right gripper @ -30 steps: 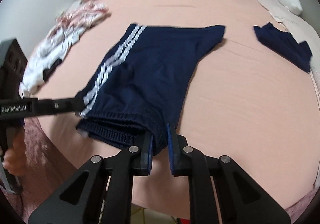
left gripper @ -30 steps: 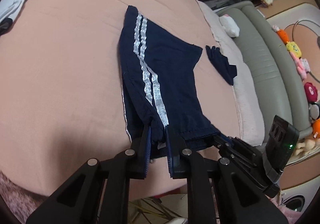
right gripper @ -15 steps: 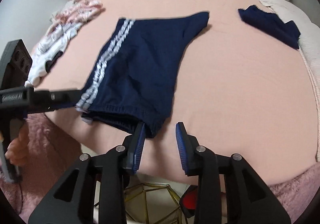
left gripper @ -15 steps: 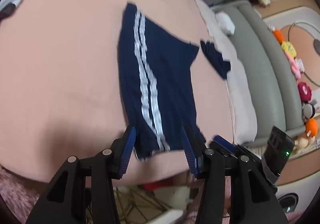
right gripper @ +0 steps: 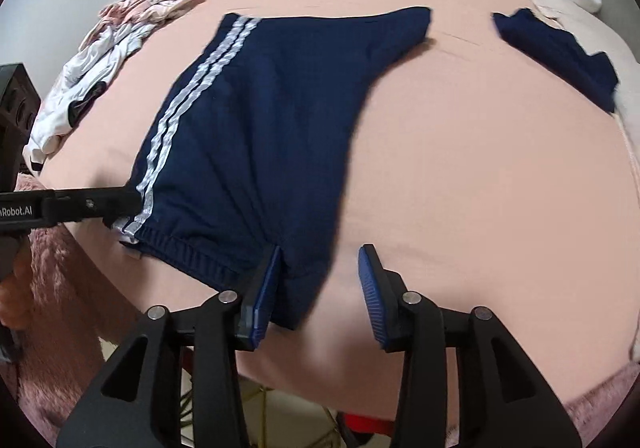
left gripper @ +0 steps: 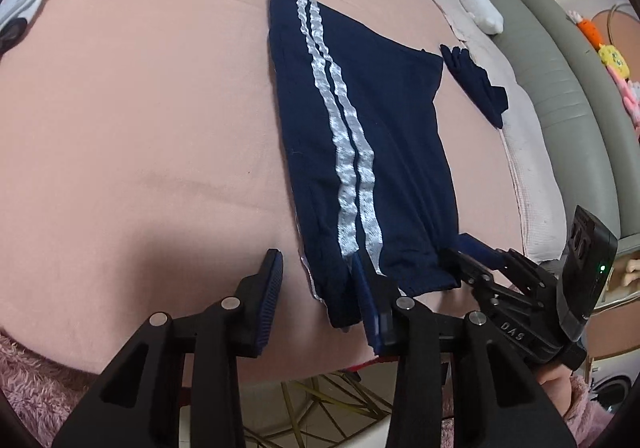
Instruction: Fold clothes
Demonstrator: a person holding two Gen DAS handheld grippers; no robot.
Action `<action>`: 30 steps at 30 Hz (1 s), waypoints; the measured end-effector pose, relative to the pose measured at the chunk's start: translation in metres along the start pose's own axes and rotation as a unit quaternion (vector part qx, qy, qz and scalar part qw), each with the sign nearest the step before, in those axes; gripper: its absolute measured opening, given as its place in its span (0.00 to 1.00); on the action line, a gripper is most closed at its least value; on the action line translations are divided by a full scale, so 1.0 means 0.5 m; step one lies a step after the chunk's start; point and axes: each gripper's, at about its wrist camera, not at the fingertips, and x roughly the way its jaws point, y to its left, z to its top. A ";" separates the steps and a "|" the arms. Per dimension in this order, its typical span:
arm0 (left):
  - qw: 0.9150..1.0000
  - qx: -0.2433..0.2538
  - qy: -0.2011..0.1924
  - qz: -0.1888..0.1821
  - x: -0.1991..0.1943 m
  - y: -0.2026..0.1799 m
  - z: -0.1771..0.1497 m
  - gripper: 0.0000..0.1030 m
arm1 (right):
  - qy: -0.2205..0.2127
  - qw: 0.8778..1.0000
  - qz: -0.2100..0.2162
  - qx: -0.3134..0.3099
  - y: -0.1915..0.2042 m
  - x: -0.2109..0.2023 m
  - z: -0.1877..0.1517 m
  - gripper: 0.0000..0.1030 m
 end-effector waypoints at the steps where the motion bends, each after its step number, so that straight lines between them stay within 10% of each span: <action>1: 1.000 0.002 0.001 0.002 -0.001 0.000 0.001 0.38 | -0.003 1.000 0.005 0.011 -0.010 -0.006 0.000 0.43; 9: 0.995 0.008 -0.094 0.013 -0.066 -0.020 0.014 0.36 | -0.053 0.995 0.046 0.074 -0.062 -0.077 0.010 0.44; 14: 0.996 0.035 -0.082 0.011 -0.046 -0.046 0.017 0.36 | -0.042 0.998 0.039 0.019 -0.023 -0.063 -0.013 0.45; 20: 0.997 0.013 -0.033 0.064 -0.026 -0.013 0.008 0.33 | -0.018 0.999 0.034 0.017 -0.010 -0.007 -0.001 0.44; 23: 0.987 0.022 -0.095 0.125 -0.087 0.002 0.014 0.31 | 0.000 0.999 0.021 0.034 -0.026 -0.014 -0.002 0.45; 30: 0.987 0.107 -0.102 0.057 -0.052 -0.072 0.064 0.31 | -0.034 0.997 0.048 0.043 -0.040 -0.027 0.058 0.46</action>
